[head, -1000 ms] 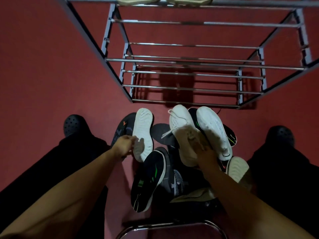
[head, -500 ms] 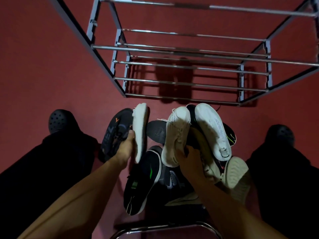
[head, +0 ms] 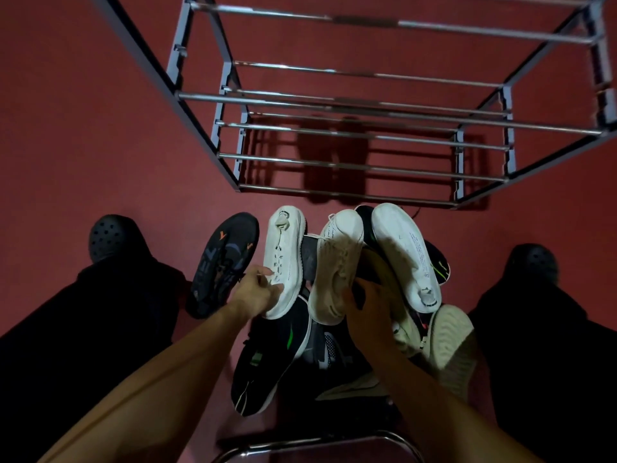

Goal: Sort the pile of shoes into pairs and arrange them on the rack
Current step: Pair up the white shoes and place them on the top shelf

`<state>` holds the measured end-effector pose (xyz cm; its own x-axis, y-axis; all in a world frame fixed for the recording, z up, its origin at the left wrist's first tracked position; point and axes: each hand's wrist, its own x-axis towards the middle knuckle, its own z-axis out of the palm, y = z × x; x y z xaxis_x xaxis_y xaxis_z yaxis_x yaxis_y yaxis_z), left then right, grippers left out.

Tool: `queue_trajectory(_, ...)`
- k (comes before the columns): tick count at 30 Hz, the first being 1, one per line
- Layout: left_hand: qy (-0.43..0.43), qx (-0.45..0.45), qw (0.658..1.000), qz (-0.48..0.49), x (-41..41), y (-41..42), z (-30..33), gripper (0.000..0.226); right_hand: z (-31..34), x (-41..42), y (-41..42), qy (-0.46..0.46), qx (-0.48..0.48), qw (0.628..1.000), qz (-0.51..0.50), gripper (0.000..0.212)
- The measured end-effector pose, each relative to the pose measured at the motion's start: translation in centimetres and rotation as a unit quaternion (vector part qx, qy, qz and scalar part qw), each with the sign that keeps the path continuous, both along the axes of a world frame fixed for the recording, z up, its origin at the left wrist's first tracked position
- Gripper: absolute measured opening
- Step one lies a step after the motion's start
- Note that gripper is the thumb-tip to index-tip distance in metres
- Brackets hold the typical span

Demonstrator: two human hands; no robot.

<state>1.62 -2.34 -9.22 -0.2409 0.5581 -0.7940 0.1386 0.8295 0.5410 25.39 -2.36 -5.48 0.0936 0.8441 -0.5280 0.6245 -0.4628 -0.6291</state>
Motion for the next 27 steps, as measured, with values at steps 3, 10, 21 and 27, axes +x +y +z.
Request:
queue_trajectory(3,0.069,0.028,0.996,-0.052,-0.2,0.2,-0.2,0.043,0.1,1.8,1.1,-0.035,0.044,0.998,0.031,0.042)
queue_trajectory(10,0.129,0.066,0.975,-0.171,2.2,1.5,-0.3,0.045,-0.6,9.0,3.9,-0.101,0.05,0.988,0.104,0.035)
queue_trajectory(21,0.053,0.013,0.992,-0.117,2.6,2.4,-0.8,0.081,-2.2,9.3,4.8,-0.056,-0.069,0.993,0.076,0.021)
queue_trajectory(27,-0.01,0.024,0.989,-0.149,1.0,4.2,-0.4,0.076,0.9,6.4,5.4,0.028,0.028,0.999,0.03,0.009)
